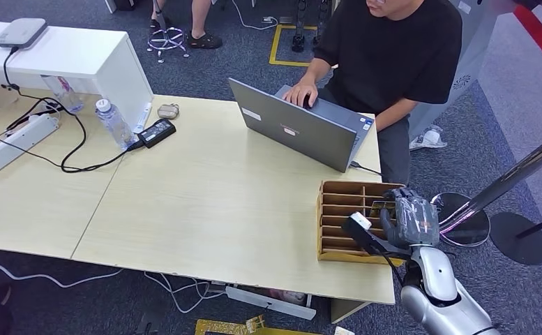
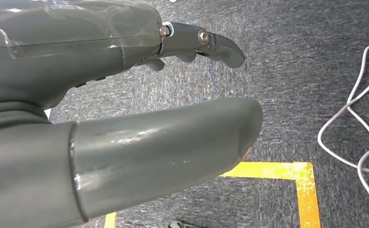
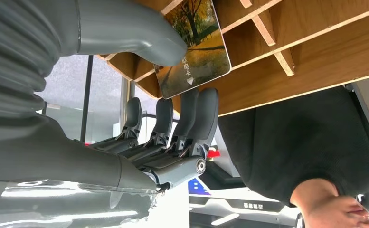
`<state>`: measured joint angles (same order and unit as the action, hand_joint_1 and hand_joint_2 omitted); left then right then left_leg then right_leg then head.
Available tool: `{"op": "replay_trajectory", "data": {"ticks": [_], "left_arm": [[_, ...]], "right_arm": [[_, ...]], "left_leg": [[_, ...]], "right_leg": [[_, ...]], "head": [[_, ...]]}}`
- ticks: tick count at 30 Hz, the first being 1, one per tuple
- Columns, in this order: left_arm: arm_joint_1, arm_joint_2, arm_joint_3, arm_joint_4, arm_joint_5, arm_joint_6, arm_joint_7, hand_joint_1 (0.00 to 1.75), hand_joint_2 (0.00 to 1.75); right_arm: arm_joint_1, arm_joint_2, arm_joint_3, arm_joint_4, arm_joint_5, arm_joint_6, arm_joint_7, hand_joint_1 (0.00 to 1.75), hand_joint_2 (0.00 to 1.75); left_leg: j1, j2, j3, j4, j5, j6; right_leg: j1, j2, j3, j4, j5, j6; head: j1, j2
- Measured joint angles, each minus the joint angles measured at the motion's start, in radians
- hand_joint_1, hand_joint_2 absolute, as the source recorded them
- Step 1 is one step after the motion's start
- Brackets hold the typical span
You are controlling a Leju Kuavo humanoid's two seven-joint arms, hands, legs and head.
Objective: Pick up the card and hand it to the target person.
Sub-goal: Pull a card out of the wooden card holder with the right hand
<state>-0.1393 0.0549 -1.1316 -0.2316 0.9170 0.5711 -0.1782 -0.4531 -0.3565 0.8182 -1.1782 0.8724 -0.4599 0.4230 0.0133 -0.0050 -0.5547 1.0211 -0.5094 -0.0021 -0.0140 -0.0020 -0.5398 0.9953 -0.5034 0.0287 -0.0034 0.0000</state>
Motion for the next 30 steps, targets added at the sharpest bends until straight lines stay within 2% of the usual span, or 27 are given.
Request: {"op": "replay_trajectory", "data": {"ticks": [11, 30], "left_arm": [[0.0, 0.0, 0.0, 0.0, 0.0, 0.0, 0.004, 0.0, 0.0], [0.0, 0.0, 0.0, 0.0, 0.002, 0.006, 0.005, 0.0, 0.0]], "right_arm": [[-0.002, 0.005, 0.012, 0.015, 0.047, -0.025, 0.035, 0.76, 1.75], [0.005, 0.007, 0.013, 0.0, 0.115, 0.012, 0.079, 1.0, 1.75]], "left_leg": [[0.0, 0.0, 0.0, 0.0, 0.0, 0.0], [0.0, 0.0, 0.001, 0.0, 0.0, 0.0]], "right_leg": [[0.0, 0.0, 0.0, 0.0, 0.0, 0.0], [0.0, 0.0, 0.0, 0.0, 0.0, 0.0]], "head": [[0.0, 0.0], [0.0, 0.0]]}}
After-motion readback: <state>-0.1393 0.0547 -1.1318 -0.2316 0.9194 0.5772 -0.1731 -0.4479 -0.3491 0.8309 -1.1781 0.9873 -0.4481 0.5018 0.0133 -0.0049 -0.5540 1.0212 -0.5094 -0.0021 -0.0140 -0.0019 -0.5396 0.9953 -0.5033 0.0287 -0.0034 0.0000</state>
